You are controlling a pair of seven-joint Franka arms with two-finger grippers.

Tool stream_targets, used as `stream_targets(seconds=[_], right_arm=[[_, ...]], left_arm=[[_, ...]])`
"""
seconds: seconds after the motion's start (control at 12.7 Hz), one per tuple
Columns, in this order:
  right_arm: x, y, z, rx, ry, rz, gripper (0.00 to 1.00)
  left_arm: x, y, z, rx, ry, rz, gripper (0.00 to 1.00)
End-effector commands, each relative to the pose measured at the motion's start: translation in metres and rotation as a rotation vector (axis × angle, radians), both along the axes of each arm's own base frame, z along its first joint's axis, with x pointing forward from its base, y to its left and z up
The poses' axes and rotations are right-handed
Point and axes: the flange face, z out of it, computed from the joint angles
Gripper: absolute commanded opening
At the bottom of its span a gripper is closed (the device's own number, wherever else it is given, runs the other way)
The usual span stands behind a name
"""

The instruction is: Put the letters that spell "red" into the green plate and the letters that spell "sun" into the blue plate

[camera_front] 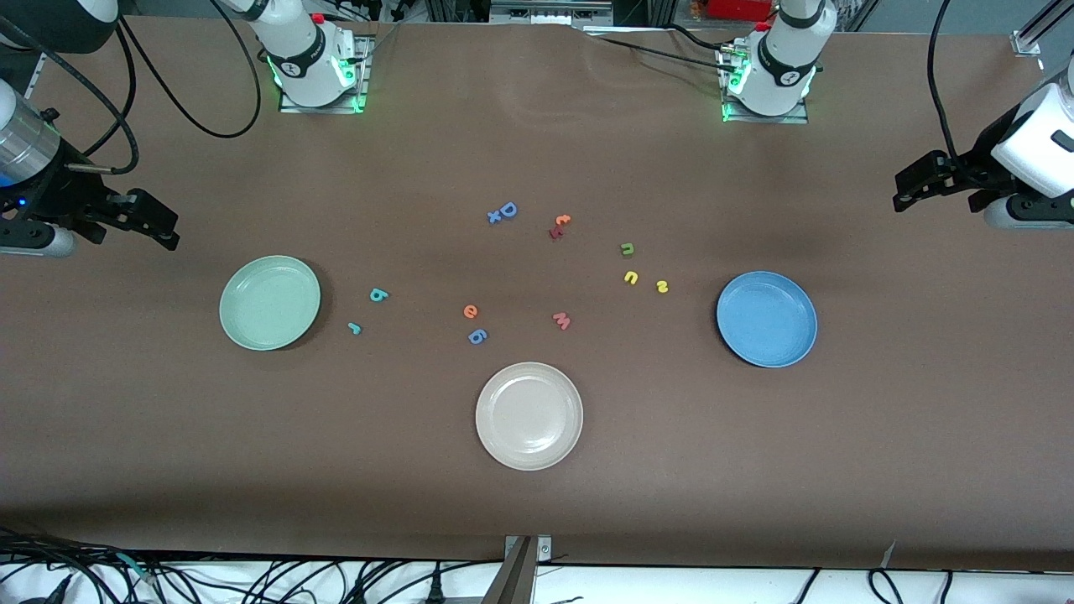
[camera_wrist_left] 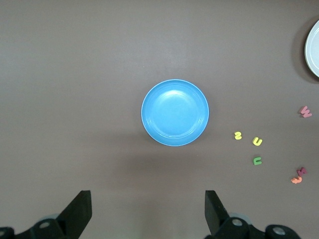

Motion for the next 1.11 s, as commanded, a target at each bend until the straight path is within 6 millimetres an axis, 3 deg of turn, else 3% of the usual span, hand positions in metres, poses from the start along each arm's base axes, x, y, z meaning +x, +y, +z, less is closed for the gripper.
stream_targets(seconds=[0.0, 1.03], right_arm=[[-0.0020, -0.0021, -0.0014, 0.006, 0.006, -0.011, 1.00], [-0.0010, -0.0011, -0.0042, 0.004, 0.012, -0.009, 1.00]], left_arm=[[-0.0034, -0.0001, 0.0026, 0.019, 0.005, -0.022, 1.00], [-0.0072, 0.0011, 0.0000, 0.020, 0.039, -0.025, 1.00]])
